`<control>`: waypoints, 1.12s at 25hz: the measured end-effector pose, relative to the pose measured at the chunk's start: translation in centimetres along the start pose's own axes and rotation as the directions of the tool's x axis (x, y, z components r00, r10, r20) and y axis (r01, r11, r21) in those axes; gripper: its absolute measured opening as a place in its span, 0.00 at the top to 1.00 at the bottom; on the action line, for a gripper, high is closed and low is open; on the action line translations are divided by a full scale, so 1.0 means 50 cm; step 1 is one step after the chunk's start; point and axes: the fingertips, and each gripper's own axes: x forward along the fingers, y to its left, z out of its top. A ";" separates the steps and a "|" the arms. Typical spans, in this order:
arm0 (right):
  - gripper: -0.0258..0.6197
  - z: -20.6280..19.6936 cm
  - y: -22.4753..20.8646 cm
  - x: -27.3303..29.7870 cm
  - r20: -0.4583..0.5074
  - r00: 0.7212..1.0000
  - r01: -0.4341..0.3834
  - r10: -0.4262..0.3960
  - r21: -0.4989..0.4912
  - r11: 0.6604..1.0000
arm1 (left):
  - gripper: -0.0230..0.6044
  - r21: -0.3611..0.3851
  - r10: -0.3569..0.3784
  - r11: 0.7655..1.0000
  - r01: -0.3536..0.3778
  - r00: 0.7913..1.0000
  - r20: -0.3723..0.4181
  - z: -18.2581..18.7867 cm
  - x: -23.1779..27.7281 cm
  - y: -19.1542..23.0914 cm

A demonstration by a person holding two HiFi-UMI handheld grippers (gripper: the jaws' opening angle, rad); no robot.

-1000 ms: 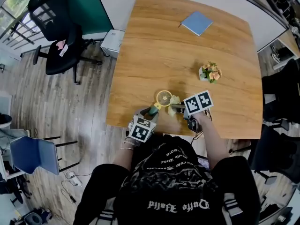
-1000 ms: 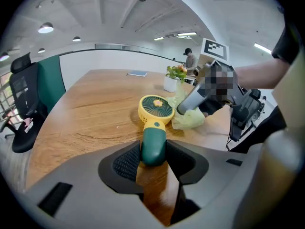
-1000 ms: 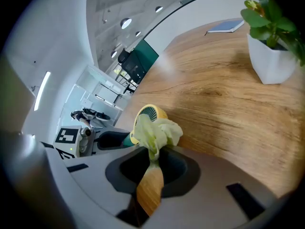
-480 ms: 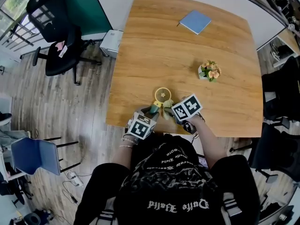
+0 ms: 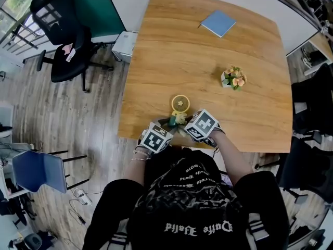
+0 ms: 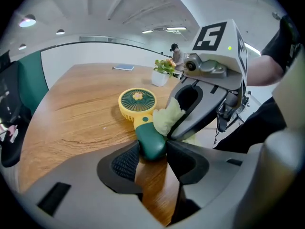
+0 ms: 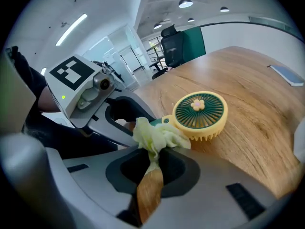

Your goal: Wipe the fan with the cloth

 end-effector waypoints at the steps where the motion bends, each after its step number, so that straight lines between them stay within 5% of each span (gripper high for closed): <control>1: 0.87 -0.003 0.003 0.002 -0.007 1.000 -0.007 0.007 -0.008 1.000 | 0.65 0.010 -0.006 1.000 0.006 1.000 0.001 -0.001 -0.001 -0.001; 7: 0.87 -0.034 0.031 0.002 -0.103 0.986 -0.133 0.130 -0.024 0.991 | 0.60 0.066 -0.066 0.996 0.067 0.998 -0.017 -0.006 -0.001 -0.014; 12: 0.86 -0.072 0.023 -0.039 -0.065 0.989 -0.129 0.131 0.025 0.991 | 0.49 -0.004 -0.119 0.993 0.119 0.993 0.006 0.010 -0.003 -0.029; 16: 0.86 -0.088 -0.002 -0.079 0.029 0.998 -0.056 0.053 0.085 0.995 | 0.49 -0.046 0.002 0.999 0.000 0.999 0.044 0.051 0.008 0.006; 19: 0.86 -0.090 -0.013 -0.100 0.098 0.995 -0.019 0.006 0.131 0.991 | 0.49 -0.042 0.111 0.993 -0.111 0.994 -0.012 0.068 0.030 0.038; 24: 0.86 -0.087 -0.022 -0.117 0.196 0.979 0.017 -0.055 0.189 0.982 | 0.52 -0.114 0.181 0.974 -0.194 0.977 -0.113 0.082 0.057 0.045; 28: 0.86 -0.077 -0.033 -0.127 0.254 0.962 0.042 -0.099 0.219 0.975 | 0.64 -0.162 0.246 0.949 -0.269 0.958 -0.148 0.084 0.058 0.064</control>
